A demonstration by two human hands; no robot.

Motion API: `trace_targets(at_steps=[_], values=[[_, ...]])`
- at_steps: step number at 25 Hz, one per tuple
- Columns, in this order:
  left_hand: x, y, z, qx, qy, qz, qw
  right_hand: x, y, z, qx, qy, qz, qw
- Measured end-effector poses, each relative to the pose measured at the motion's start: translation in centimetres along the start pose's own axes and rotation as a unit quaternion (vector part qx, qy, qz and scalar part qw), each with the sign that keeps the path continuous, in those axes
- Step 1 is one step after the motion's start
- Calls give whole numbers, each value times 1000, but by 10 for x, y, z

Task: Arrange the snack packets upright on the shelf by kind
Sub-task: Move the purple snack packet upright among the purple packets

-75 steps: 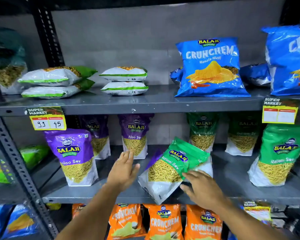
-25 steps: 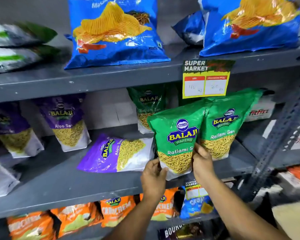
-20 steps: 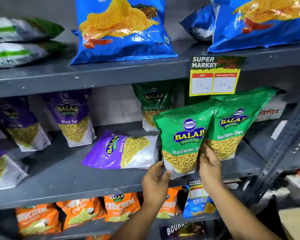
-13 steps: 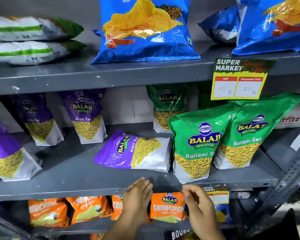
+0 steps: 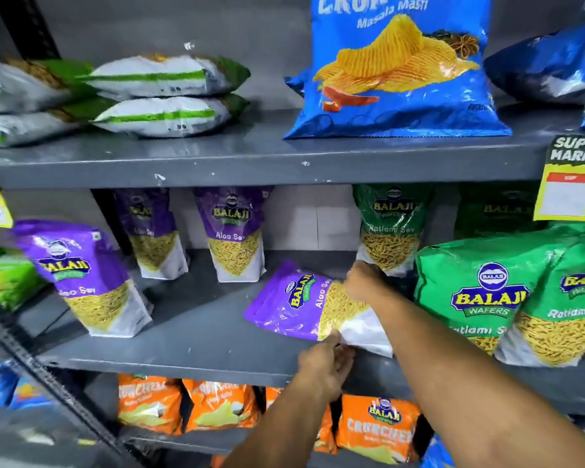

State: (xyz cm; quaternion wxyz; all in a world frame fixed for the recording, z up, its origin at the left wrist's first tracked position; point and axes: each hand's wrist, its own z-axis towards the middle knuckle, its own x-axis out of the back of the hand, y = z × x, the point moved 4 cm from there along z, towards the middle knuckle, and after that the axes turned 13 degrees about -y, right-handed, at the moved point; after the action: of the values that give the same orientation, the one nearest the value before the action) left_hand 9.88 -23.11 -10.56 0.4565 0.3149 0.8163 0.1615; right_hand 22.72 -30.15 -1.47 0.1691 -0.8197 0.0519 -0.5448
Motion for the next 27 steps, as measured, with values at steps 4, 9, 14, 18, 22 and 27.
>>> trace_targets(at_steps=[4, 9, 14, 18, 22, 27], values=[[3, 7, 4, 14, -15, 9, 1000, -5, 1, 13, -17, -22, -144, 989], [22, 26, 2, 31, -19, 37, 999, -4, -1, 9, 2, -104, -139, 985], [44, 66, -11, 8, -18, 139, 990, -23, -7, -3, -11, -70, 51, 996], [65, 110, -24, -82, -16, 174, 981, -38, -20, -21, 2, 30, 283, 959], [92, 170, -33, -205, 18, 207, 956, -59, -68, -25, 86, 43, 380, 920], [116, 229, -40, -299, 11, 291, 909, -82, -122, -7, 133, 80, 422, 893]])
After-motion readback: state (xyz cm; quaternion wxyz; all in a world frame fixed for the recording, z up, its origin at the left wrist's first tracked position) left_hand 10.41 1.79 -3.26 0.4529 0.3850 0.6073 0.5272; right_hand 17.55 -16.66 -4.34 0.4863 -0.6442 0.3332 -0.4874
